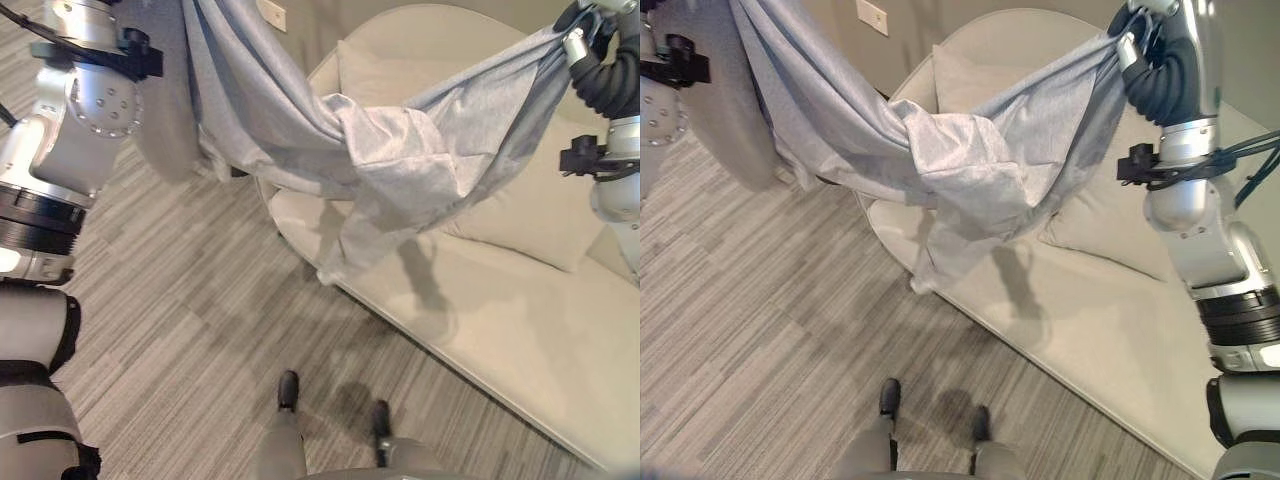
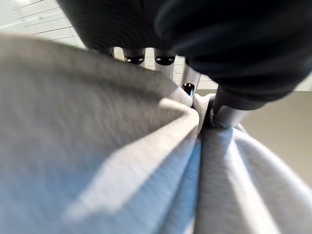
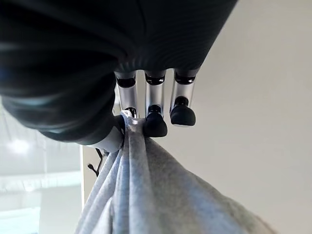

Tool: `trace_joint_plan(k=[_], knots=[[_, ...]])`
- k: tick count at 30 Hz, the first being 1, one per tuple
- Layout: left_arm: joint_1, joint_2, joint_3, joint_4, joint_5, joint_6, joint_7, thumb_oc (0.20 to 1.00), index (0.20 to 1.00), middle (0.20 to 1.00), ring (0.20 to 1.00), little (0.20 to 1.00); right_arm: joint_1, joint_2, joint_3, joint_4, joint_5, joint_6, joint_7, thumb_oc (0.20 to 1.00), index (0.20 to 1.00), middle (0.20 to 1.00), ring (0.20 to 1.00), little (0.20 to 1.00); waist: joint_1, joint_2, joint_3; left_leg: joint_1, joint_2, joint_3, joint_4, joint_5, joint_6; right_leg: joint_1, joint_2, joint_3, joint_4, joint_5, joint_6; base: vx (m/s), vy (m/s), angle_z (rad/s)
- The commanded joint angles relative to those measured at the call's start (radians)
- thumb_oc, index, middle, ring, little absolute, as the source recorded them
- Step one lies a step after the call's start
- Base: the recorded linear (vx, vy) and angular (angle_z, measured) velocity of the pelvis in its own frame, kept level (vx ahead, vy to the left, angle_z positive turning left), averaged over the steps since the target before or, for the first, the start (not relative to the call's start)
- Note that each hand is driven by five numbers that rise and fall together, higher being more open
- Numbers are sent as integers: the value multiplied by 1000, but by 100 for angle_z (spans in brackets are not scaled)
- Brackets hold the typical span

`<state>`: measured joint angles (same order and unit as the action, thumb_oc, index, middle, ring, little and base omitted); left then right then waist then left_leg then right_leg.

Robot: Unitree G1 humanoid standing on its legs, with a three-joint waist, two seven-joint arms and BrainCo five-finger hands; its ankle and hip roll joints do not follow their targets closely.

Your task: Hang the clothes on the sofa on the clothes rack.

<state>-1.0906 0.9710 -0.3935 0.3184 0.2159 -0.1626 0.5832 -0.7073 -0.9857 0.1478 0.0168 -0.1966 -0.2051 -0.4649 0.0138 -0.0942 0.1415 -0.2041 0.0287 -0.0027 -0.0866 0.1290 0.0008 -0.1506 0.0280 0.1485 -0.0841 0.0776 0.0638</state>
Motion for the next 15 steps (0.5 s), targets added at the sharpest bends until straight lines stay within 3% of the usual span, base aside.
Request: trace_joint_plan(k=[1,4,7,11,14,15], knots=[[-42,-15,90,15,-28,-23,-9,200,200,200,200,200,26,-37,-64,-7,6,-10,-10,200,200,200,200,200,-6,9,-64,118,-21,120,-1,-126,-80,38,31,-18,85,-85,88,174,50,3],[-12,-35,107,2,-36,-31,-14,200,200,200,200,200,9,-46,-54,-1,18,-17,-5,200,200,200,200,200,2,13,-50,144,-45,104,6,-138,-65,43,23,-36,72,-73,89,105,40,17],[5,-55,130,-14,-42,-37,-12,200,200,200,200,200,-11,-79,-48,3,29,-21,-2,200,200,200,200,200,0,-1,-5,56,-40,114,192,-174,-86,56,-16,-59,69,-78,82,-1,73,21],[9,-60,127,-11,-43,-41,-12,200,200,200,200,200,29,-92,-68,6,28,-21,0,200,200,200,200,200,3,4,-23,-12,43,105,177,-147,-99,75,-65,-96,57,-106,101,167,163,45],[-21,-62,100,22,-52,-46,-7,200,200,200,200,200,55,-101,-95,18,34,-21,-15,200,200,200,200,200,4,6,-40,-50,134,83,67,-32,-141,80,-102,-112,41,-132,111,205,212,17],[-23,-62,97,24,-52,-46,-7,200,200,200,200,200,57,-100,-98,17,34,-21,-15,200,200,200,200,200,4,5,-41,-49,134,82,62,-28,-141,79,-101,-113,41,-132,111,280,309,-1]])
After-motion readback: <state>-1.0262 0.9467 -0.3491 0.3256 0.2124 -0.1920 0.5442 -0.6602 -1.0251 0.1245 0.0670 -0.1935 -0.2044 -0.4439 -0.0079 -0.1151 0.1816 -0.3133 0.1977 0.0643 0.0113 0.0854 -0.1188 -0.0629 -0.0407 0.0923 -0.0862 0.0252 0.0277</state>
